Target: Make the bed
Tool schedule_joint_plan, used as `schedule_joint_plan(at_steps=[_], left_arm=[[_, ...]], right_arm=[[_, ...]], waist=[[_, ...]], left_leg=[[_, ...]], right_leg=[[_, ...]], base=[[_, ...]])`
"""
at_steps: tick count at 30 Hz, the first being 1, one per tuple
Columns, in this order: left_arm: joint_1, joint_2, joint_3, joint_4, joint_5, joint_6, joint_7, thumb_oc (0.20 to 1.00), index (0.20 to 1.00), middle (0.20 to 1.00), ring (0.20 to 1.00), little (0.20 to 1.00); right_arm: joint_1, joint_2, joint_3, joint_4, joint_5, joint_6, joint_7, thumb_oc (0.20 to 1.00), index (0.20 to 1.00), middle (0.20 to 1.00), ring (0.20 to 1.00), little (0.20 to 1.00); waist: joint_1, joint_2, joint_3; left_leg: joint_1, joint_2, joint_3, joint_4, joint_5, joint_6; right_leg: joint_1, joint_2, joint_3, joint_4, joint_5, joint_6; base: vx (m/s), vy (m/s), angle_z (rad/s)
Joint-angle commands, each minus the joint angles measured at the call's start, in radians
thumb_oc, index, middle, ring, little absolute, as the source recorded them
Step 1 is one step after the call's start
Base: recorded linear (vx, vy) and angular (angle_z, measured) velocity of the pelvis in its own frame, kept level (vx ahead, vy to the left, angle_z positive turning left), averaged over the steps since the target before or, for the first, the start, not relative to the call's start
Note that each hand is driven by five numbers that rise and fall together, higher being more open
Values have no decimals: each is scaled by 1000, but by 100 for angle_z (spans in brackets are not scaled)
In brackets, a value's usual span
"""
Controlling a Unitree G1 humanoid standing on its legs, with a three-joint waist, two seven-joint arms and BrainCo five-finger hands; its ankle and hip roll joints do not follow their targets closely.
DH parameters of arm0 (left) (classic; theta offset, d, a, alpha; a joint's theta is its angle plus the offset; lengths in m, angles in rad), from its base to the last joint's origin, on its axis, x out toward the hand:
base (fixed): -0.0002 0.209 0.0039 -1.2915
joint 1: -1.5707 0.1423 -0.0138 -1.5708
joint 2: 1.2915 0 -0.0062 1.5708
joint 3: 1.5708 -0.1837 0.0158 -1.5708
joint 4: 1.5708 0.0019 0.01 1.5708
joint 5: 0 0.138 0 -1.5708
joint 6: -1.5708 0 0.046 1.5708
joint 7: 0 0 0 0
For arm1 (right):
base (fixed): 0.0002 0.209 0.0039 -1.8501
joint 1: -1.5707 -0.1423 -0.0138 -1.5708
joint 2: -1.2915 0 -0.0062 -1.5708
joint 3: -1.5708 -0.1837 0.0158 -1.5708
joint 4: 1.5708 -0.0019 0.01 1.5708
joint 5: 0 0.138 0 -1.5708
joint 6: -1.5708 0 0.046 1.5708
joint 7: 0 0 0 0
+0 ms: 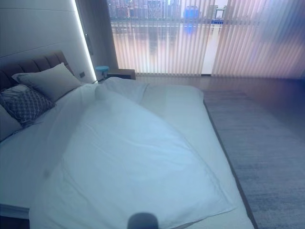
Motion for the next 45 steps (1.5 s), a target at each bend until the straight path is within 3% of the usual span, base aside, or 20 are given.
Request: schedule_joint_plan(at_steps=[1,16,27,35,45], left_arm=[[-54,-8,41,30,-58,-4,10,1000,1000,1000,1000,1000],[-306,-34,-23,-90,-402,-68,117,1000,1000,1000,1000,1000],[-368,-48,-68,-103,-454,-63,161,1000,1000,1000,1000,1000],[-340,-58,-129,-193,-484,-65,163,1000,1000,1000,1000,1000],[-306,-58,-181,-235,-492,-70,165,1000,1000,1000,1000,1000]], right_arm=[[-72,15,-32,-19,140,-32,-25,1000,1000,1000,1000,1000],[-393,36,-91,-214,752,-159,-149,1000,1000,1000,1000,1000],[-655,12,-82,-223,843,-201,-265,1000,1000,1000,1000,1000],[-923,-100,-68,-143,827,-189,-301,1000,1000,1000,1000,1000],[-1155,-211,-30,-61,811,-196,-331,1000,1000,1000,1000,1000]], waist=[[-17,-21,36],[-23,9,205],[-9,36,267],[23,59,341],[52,62,393]], left_leg=[[32,-22,56,7,-62,-43],[-177,-19,61,7,17,-55],[-291,-22,68,7,41,-55],[-394,-21,45,7,64,-59],[-516,-26,17,7,93,-61]], right_leg=[[11,-44,35,3,50,74],[-217,-57,41,27,117,76],[-337,-57,69,23,149,77],[-438,-48,66,24,167,76],[-550,-44,46,33,194,78]], base=[[0,0,0],[-92,0,-1],[6,-12,-2],[0,0,0],[-21,-8,1]])
